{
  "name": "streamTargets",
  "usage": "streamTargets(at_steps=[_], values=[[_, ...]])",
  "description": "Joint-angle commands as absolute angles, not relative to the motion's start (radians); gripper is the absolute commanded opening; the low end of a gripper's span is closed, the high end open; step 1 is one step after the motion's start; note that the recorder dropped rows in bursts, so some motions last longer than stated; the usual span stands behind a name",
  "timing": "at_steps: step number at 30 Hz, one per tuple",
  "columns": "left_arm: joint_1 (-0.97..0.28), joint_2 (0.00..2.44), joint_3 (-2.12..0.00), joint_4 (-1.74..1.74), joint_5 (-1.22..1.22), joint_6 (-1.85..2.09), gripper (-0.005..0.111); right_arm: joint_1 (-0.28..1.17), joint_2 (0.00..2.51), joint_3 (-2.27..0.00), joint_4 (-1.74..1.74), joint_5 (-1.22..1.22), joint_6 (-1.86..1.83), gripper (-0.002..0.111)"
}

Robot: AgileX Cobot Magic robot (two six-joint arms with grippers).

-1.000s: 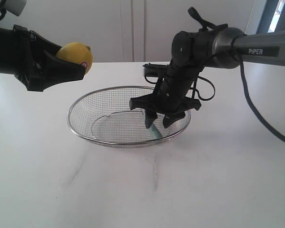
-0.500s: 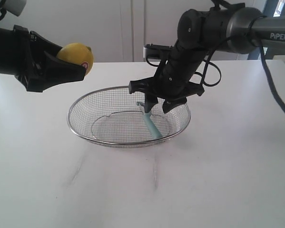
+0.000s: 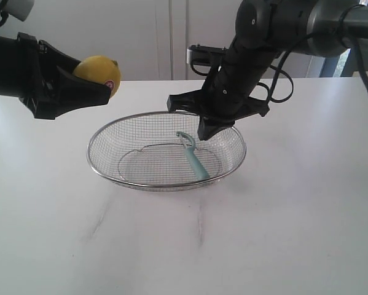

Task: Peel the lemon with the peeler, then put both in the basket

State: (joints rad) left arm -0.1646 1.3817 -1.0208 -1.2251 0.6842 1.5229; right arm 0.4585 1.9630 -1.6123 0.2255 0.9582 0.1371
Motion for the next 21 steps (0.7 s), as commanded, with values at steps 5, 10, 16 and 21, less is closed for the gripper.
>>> streamTargets(at_steps=[5,10,16,21], values=[[-0.163,1.374,-1.024,-1.255,0.703,1.519,0.000,0.448,1.952,-1.617,0.216,1.032,0.139,0.000],[-0.163,1.374,-1.024,-1.255,0.703,1.519,0.000,0.448,1.952,-1.617,0.216,1.032,0.139,0.000],[-0.163,1.374,-1.024,-1.255,0.703,1.519,0.000,0.448,1.952,-1.617,0.216,1.032,0.139,0.000],[-0.163,1.374,-1.024,-1.255,0.703,1.519,0.000,0.448,1.952,-1.617,0.216,1.042,0.139,0.000]])
